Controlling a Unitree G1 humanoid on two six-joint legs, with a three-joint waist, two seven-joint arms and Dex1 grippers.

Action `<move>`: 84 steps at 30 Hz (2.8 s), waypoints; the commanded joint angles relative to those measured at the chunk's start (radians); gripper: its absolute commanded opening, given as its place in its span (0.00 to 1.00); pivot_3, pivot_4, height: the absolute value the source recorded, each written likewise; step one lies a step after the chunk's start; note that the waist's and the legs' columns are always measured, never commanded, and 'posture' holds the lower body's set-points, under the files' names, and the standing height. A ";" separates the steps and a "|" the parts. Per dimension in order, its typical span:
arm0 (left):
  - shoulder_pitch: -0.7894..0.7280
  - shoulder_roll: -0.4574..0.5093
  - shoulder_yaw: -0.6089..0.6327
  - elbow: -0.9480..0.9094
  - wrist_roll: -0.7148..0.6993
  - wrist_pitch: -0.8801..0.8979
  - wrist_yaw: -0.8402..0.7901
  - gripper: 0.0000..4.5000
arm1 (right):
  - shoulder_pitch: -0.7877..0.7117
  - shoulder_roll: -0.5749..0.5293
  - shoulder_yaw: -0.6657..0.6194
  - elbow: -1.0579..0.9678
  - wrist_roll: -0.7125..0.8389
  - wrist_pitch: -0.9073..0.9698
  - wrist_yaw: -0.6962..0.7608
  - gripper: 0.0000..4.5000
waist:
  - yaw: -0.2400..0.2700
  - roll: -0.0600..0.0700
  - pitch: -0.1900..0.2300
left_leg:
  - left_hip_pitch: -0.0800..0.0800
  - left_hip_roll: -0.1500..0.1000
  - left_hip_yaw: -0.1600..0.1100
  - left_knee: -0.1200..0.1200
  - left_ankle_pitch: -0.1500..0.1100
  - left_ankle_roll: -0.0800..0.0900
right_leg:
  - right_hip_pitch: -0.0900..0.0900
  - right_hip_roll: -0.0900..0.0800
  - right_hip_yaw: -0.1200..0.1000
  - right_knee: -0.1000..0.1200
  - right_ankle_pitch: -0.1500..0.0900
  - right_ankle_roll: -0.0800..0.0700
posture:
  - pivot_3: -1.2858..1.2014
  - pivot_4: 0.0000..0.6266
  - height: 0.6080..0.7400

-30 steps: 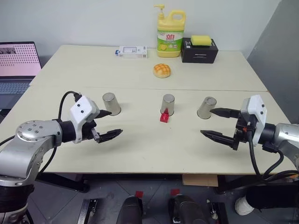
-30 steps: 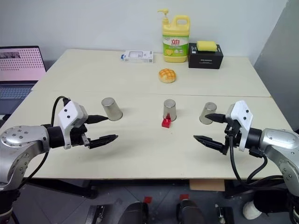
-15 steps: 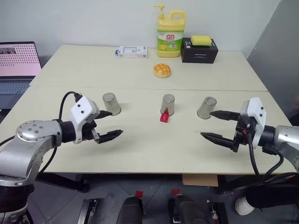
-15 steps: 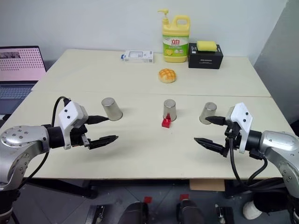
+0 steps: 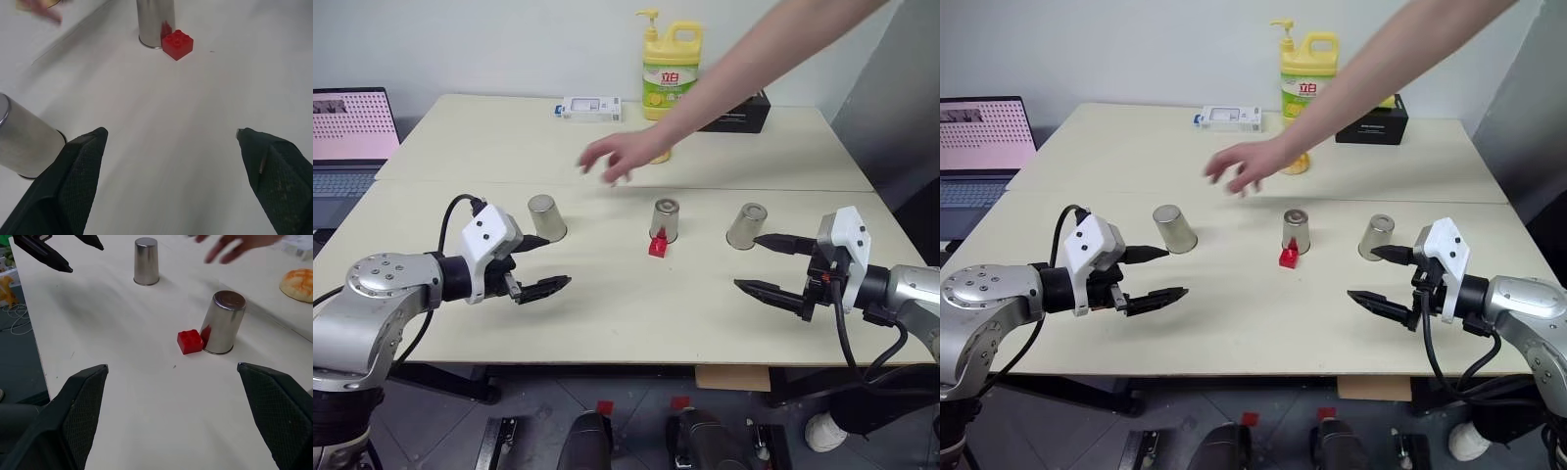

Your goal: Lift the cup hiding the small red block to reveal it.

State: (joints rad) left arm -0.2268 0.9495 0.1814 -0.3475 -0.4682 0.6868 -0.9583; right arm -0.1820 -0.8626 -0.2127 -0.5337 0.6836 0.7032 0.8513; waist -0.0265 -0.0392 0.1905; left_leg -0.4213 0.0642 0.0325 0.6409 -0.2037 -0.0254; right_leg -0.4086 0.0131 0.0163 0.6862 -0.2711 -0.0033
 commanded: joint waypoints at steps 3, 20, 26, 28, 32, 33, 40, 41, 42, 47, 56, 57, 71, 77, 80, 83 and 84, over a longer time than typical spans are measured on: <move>-0.002 0.016 0.000 -0.013 0.007 -0.019 -0.010 0.99 | -0.009 -0.012 -0.021 -0.022 0.006 -0.019 0.008 1.00 | 0.000 0.000 0.000 | 0.000 0.000 0.000 0.000 0.000 0.000 | 0.000 0.000 0.000 0.000 0.000 0.000 | 0.52 0.24 1.00; -0.004 0.013 -0.006 -0.006 0.015 -0.031 -0.019 0.99 | -0.008 -0.011 -0.017 -0.025 0.005 -0.019 0.007 1.00 | 0.000 0.000 0.000 | 0.000 0.000 0.000 0.000 0.000 0.000 | 0.000 0.000 0.000 0.000 0.000 0.000 | 0.52 0.24 1.00; -0.012 0.012 -0.015 0.000 0.016 -0.038 -0.016 0.99 | -0.007 -0.009 -0.017 -0.026 0.004 -0.020 0.005 1.00 | 0.000 0.000 0.000 | 0.000 0.000 0.000 0.000 0.000 0.000 | 0.000 0.000 0.000 0.000 0.000 0.000 | 0.52 0.24 1.00; -0.013 0.013 -0.017 0.001 0.017 -0.040 -0.016 0.99 | -0.006 -0.008 -0.017 -0.029 0.004 -0.019 0.003 1.00 | 0.000 0.000 0.000 | 0.000 0.000 0.000 0.000 0.000 0.000 | 0.000 0.000 0.000 0.000 0.000 0.000 | 0.52 0.24 1.00; -0.014 0.014 -0.019 0.002 0.018 -0.041 -0.017 0.99 | -0.003 -0.007 -0.017 -0.032 0.005 -0.018 0.001 1.00 | 0.000 0.000 0.000 | 0.000 0.000 0.000 0.000 0.000 0.000 | 0.000 0.000 0.000 0.000 0.000 0.000 | 0.52 0.24 1.00; -0.014 0.014 -0.019 0.002 0.018 -0.041 -0.017 0.99 | -0.002 -0.006 -0.016 -0.033 0.005 -0.018 0.000 1.00 | 0.000 0.000 0.000 | 0.000 0.000 0.000 0.000 0.000 0.000 | 0.000 0.000 0.000 0.000 0.000 0.000 | 0.52 0.24 1.00; -0.014 0.010 -0.016 0.011 0.022 -0.046 -0.012 0.99 | -0.004 -0.004 -0.012 -0.036 0.005 -0.016 -0.003 1.00 | 0.000 0.000 0.000 | 0.000 0.000 0.000 0.000 0.000 0.000 | 0.000 0.000 0.000 0.000 0.000 0.000 | 0.52 0.24 1.00; -0.016 0.005 -0.013 0.017 0.023 -0.046 -0.005 0.99 | -0.006 -0.003 -0.010 -0.036 0.006 -0.015 -0.003 1.00 | 0.000 0.000 0.000 | 0.000 0.000 0.000 0.000 0.000 0.000 | 0.000 0.000 0.000 0.000 0.000 0.000 | 0.52 0.24 1.00; -0.020 0.000 -0.010 0.024 0.024 -0.046 0.002 0.99 | -0.008 -0.003 -0.008 -0.037 0.007 -0.015 -0.003 1.00 | 0.000 0.000 0.000 | 0.000 0.000 0.000 0.000 0.000 0.000 | 0.000 0.000 0.000 0.000 0.000 0.000 | 0.52 0.24 1.00; -0.053 -0.023 -0.011 0.078 0.034 -0.045 0.041 0.99 | -0.032 0.002 0.008 -0.042 0.018 -0.006 -0.005 1.00 | 0.000 0.000 0.000 | 0.000 0.000 0.000 0.000 0.000 0.000 | 0.000 0.000 0.000 0.000 0.000 0.000 | 0.52 0.24 1.00; -0.204 -0.088 -0.042 0.319 0.134 -0.041 0.206 0.99 | -0.152 0.045 0.095 -0.071 0.093 0.065 -0.029 1.00 | 0.000 0.000 0.000 | 0.000 0.000 0.000 0.001 0.000 0.000 | 0.000 0.001 0.000 0.001 0.000 0.000 | 0.52 0.24 1.00; -0.228 -0.100 -0.054 0.352 0.155 -0.048 0.228 0.99 | -0.169 0.052 0.104 -0.074 0.102 0.079 -0.036 1.00 | 0.000 0.000 0.000 | 0.000 0.000 0.000 0.001 0.000 0.000 | 0.000 0.001 0.000 0.002 0.000 0.000 | 0.52 0.24 1.00; -0.581 -0.294 -0.170 0.891 0.305 -0.231 0.276 0.99 | -0.316 0.100 0.212 -0.087 0.117 0.180 -0.087 1.00 | 0.003 -0.001 0.000 | -0.004 -0.002 0.001 0.003 0.000 0.000 | -0.002 0.001 -0.002 0.003 0.001 0.001 | 0.52 0.24 1.00; -0.723 -0.369 -0.202 1.148 0.378 -0.346 0.309 0.99 | -0.342 0.109 0.235 -0.081 0.104 0.178 -0.086 1.00 | 0.003 -0.001 0.000 | -0.006 -0.003 0.001 0.004 0.000 0.000 | -0.003 0.002 -0.003 0.003 0.001 0.001 | 0.52 0.24 1.00; -0.778 -0.394 -0.199 1.262 0.401 -0.396 0.320 0.99 | -0.345 0.112 0.240 -0.083 0.099 0.178 -0.088 1.00 | 0.003 -0.001 0.000 | -0.007 -0.003 0.001 0.004 0.000 0.000 | -0.004 0.003 -0.003 0.002 0.001 0.001 | 0.52 0.24 1.00; -0.810 -0.414 -0.198 1.339 0.413 -0.436 0.318 0.96 | -0.345 0.114 0.243 -0.085 0.097 0.179 -0.092 1.00 | 0.001 -0.001 0.000 | -0.007 -0.003 0.001 0.004 0.000 0.000 | -0.004 0.003 -0.003 0.002 0.001 0.001 | 0.52 0.24 1.00; -0.819 -0.420 -0.195 1.362 0.416 -0.447 0.322 0.91 | -0.345 0.115 0.244 -0.086 0.096 0.179 -0.093 1.00 | 0.000 -0.001 0.000 | -0.007 -0.003 0.001 0.004 0.000 0.000 | -0.004 0.003 -0.003 0.002 0.001 0.001 | 0.52 0.24 1.00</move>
State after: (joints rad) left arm -1.0064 0.5378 -0.0247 0.9803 -0.0634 0.2813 -0.6418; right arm -0.5109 -0.7488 0.0413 -0.5917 0.7767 0.8896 0.7619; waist -0.0261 -0.0398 0.1901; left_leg -0.4288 0.0612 0.0338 0.6448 -0.2036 -0.0253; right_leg -0.4132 0.0159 0.0134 0.6887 -0.2704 -0.0026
